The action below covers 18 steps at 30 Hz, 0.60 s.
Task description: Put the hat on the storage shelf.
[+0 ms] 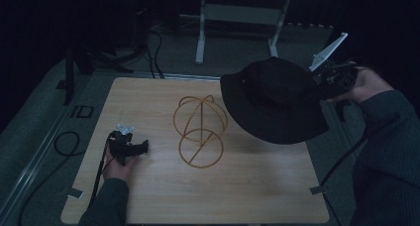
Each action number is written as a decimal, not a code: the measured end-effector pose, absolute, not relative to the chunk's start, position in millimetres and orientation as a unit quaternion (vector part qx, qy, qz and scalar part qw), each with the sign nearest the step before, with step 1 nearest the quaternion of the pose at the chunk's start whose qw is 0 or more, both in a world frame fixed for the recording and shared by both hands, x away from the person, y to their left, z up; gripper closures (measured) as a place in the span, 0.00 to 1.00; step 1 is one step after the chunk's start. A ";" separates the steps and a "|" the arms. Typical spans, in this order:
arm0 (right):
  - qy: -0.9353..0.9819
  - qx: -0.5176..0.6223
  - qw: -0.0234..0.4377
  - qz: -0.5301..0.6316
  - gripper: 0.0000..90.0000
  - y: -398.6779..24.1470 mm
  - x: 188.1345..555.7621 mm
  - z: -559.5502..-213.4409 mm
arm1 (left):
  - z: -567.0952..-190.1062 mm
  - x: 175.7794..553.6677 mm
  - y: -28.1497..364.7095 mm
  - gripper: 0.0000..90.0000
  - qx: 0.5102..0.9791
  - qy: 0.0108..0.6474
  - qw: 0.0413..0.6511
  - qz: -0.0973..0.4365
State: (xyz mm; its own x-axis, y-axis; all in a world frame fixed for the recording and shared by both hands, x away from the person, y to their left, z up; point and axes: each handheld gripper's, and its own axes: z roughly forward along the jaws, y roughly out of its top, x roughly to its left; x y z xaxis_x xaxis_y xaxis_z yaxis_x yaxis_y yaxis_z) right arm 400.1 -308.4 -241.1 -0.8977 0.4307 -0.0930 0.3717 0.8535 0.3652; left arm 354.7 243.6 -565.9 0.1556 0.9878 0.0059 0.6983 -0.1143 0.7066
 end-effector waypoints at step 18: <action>0.959 0.171 0.097 0.203 0.97 -290.5 396.4 -230.0 | -565.9 354.7 243.6 0.13 0.703 0.600 0.289 0.251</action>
State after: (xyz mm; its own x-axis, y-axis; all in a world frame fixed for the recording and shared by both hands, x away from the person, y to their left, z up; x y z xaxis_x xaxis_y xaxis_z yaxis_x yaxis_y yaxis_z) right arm 396.4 -290.5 -230.0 -0.9228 0.3669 -0.1174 0.2880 0.8594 0.4225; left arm 354.7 243.6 -565.9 0.1555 0.9878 0.0058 0.6983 -0.1141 0.7067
